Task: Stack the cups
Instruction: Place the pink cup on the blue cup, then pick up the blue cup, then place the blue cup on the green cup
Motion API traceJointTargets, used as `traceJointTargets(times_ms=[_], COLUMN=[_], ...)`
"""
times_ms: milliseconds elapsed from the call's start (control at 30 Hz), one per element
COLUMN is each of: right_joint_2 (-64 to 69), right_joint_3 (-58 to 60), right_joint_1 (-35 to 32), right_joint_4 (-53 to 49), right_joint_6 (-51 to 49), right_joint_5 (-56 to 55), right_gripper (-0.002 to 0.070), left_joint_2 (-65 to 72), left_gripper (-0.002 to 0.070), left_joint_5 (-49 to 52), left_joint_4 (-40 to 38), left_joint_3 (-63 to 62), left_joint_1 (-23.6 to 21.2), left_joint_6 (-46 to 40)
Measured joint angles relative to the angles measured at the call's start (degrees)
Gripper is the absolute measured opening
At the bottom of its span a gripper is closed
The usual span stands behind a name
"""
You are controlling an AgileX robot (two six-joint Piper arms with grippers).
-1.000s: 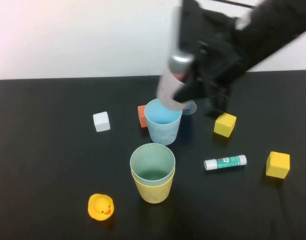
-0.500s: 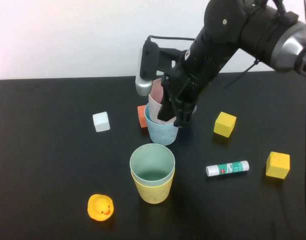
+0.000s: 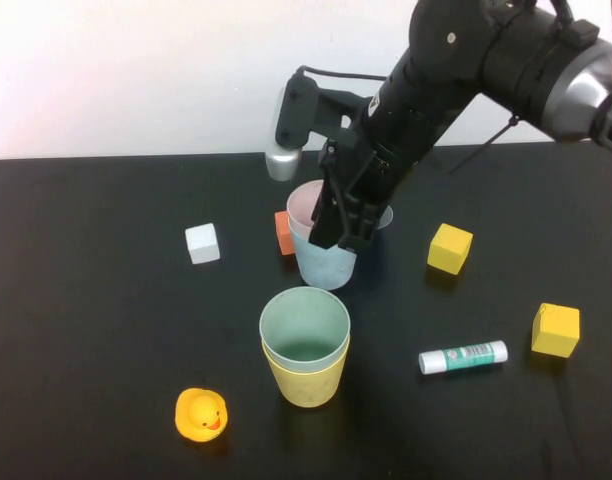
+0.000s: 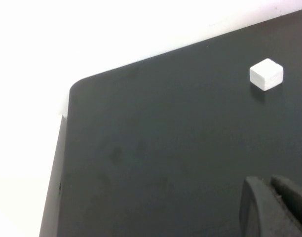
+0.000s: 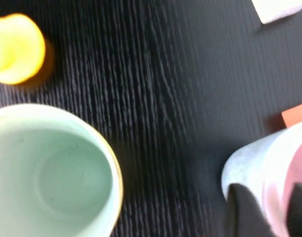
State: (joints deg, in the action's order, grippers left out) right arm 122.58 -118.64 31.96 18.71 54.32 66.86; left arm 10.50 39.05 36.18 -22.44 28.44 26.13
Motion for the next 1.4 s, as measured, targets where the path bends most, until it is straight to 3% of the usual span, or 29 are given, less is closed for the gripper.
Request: traceJointTargets(times_ms=[167, 467, 567, 700, 933, 1133, 1400], right_joint_2=[0.34, 4.91, 5.61, 5.71, 3.43, -7.47, -15.9], right_joint_3=[-0.1, -0.22, -0.22, -0.22, -1.52, -3.9, 3.55], right_joint_1=[0.0, 0.0, 0.0, 0.0, 0.0, 0.42, 8.55], right_joint_4=[1.19, 1.3, 1.3, 1.2, -0.69, -0.14, -2.04], right_joint_6=[-0.38, -0.51, -0.51, -0.51, -1.09, -7.26, -12.32], right_joint_5=[0.13, -0.77, -2.49, -3.48, -1.47, 3.2, 4.31], right_gripper=[0.0258, 0.0263, 0.0221, 0.0076, 0.007, 0.0068, 0.0067], left_joint_2=[0.0, 0.0, 0.0, 0.0, 0.0, 0.0, 0.0], left_gripper=[0.0006, 0.0006, 0.0006, 0.0006, 0.0006, 0.0006, 0.0006], left_joint_5=[-0.48, -0.93, -0.93, -0.93, -0.93, -0.93, -1.06], left_joint_4=[0.0, 0.0, 0.0, 0.0, 0.0, 0.14, 0.14], left_joint_3=[0.32, 0.32, 0.32, 0.32, 0.32, 0.32, 0.32], left_joint_1=[0.0, 0.0, 0.0, 0.0, 0.0, 0.0, 0.0], left_joint_6=[0.0, 0.0, 0.0, 0.0, 0.0, 0.0, 0.0])
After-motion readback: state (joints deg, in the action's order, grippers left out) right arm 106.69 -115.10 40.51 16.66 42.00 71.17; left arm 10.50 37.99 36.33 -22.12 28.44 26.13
